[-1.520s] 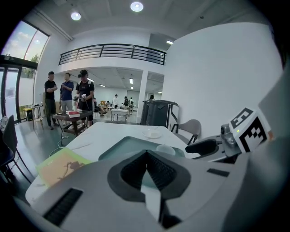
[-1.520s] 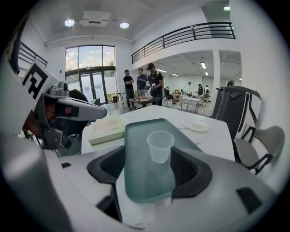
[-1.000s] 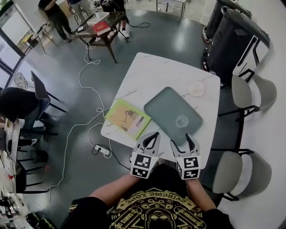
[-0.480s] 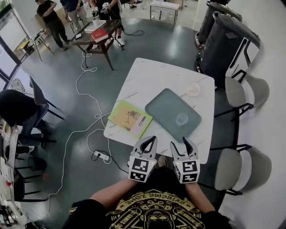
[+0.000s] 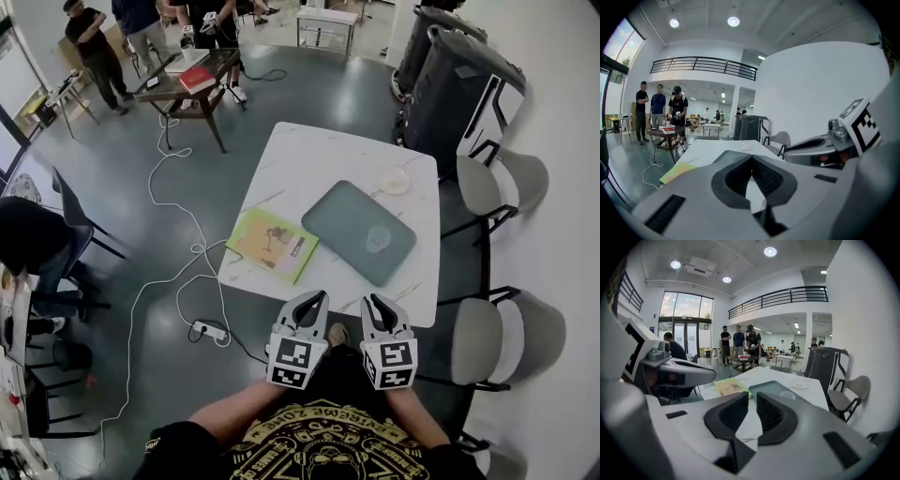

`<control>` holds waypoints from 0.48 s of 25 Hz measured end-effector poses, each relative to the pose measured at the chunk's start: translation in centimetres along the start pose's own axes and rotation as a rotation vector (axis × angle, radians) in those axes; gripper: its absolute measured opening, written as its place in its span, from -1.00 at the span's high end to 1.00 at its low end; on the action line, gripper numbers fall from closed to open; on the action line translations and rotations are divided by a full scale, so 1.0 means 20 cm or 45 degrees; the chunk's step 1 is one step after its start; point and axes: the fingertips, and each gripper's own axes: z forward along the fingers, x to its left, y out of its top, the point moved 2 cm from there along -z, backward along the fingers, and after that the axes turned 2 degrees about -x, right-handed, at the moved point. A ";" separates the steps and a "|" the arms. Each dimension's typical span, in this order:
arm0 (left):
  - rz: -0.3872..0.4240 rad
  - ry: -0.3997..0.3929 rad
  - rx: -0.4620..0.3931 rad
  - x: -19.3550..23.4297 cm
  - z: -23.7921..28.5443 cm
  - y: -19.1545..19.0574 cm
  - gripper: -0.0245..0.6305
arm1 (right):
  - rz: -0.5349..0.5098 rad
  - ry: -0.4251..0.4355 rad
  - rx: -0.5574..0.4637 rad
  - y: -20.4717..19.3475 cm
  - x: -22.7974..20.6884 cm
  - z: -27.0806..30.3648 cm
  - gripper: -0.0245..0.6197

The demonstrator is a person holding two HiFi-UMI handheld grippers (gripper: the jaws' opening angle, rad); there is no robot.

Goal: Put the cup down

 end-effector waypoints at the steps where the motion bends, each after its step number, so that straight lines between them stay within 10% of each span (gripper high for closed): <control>1: 0.001 -0.009 0.000 -0.01 -0.01 0.00 0.90 | 0.002 -0.004 0.001 0.00 0.01 -0.01 0.73; 12: -0.015 -0.077 0.003 -0.08 -0.07 0.00 0.90 | 0.009 -0.030 -0.009 0.04 0.05 -0.11 0.90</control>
